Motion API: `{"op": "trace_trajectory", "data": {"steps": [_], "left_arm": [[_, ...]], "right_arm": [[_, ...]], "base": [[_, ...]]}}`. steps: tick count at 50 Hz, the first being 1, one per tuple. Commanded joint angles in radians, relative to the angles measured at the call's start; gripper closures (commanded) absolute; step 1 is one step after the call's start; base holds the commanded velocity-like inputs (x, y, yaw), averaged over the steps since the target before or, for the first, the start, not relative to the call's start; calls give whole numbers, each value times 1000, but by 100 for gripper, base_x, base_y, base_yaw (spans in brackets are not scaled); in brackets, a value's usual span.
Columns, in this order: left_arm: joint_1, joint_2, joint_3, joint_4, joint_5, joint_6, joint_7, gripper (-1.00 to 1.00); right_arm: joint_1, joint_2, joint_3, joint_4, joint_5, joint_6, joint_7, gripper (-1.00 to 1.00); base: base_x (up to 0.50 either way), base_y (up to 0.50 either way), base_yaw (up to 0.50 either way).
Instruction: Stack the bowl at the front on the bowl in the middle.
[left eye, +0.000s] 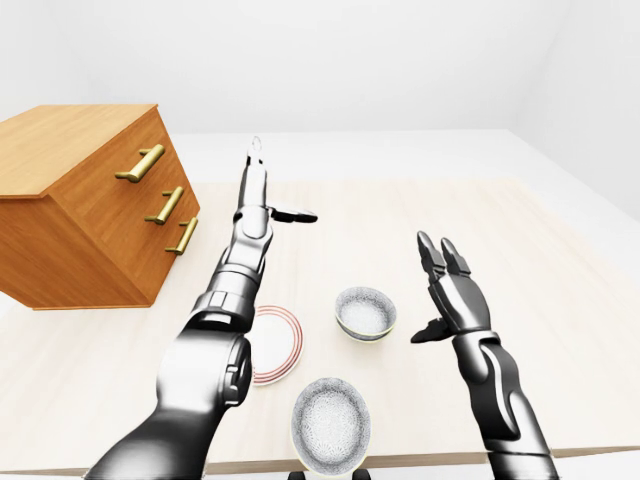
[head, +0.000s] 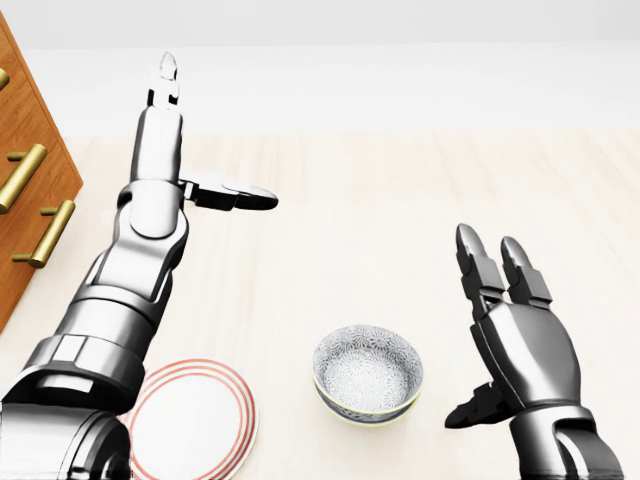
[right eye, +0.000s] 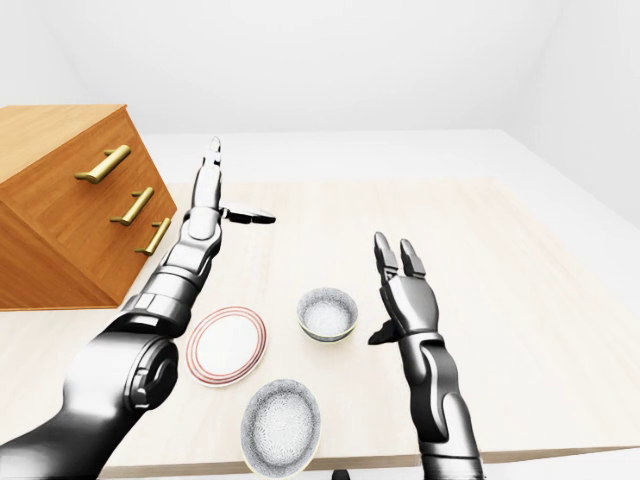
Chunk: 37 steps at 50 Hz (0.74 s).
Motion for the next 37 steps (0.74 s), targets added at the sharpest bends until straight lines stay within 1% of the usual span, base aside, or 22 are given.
{"op": "trace_trajectory", "data": {"steps": [1,2,3,4,5,9,10,11,14,16,19,25,26,27,32,34,35,36,37], "left_arm": [[-366,2,82,329,101,0,38,-100],[-378,3,81,327,93,0,32,-100],[-384,6,76,326,90,0,27,-100],[-388,7,72,325,87,0,26,-100],[-401,11,72,322,76,0,10,-100],[-421,20,63,319,55,0,1,-100],[-422,22,59,319,53,0,1,-100],[-423,23,55,318,52,0,-2,-100],[-429,26,49,317,45,0,-9,-100],[-438,34,51,316,35,0,-15,-100],[-448,41,49,312,22,0,-25,-100],[-463,64,40,308,9,0,-35,-100],[-467,68,38,308,9,0,-34,-100],[-470,72,39,308,7,0,-32,-100],[-479,78,32,304,2,0,-37,-100],[-487,80,30,304,1,0,-36,-100],[-488,81,29,304,0,0,-35,-100],[-486,80,26,304,3,0,-33,-100],[-483,79,23,304,7,0,-31,-100]], "right_arm": [[-244,-77,-127,151,229,0,-43,-100],[-316,-90,-159,129,300,0,-9,-100],[-361,-114,-169,115,327,0,4,-100],[-386,-135,-167,103,336,0,9,-100],[-442,-159,-180,90,356,0,10,-100],[-549,-227,-186,46,408,0,34,-100],[-589,-241,-193,30,432,9,50,-100],[-615,-258,-189,32,439,32,54,-100],[-677,-293,-175,47,450,62,46,-100],[-714,-301,-171,33,473,103,59,-100],[-739,-319,-162,18,474,121,63,-100],[-779,-337,-149,-23,455,139,77,-100],[-787,-336,-147,-39,457,154,89,-100],[-788,-333,-147,-57,456,163,95,-100],[-772,-324,-148,-99,457,174,108,-100],[-763,-319,-149,-111,459,173,108,-100],[-754,-315,-150,-116,461,172,108,-100],[-738,-310,-150,-119,462,162,101,-100],[-726,-305,-151,-123,463,159,99,-100]], "base": [[0,0,0],[0,0,0],[0,0,0],[0,0,0],[0,0,0],[0,0,0],[0,0,0],[0,0,0],[0,0,0],[0,0,0],[0,0,0],[0,0,0],[0,0,0],[0,0,0],[0,0,0],[0,0,0],[0,0,0],[0,0,0],[0,0,0]]}}
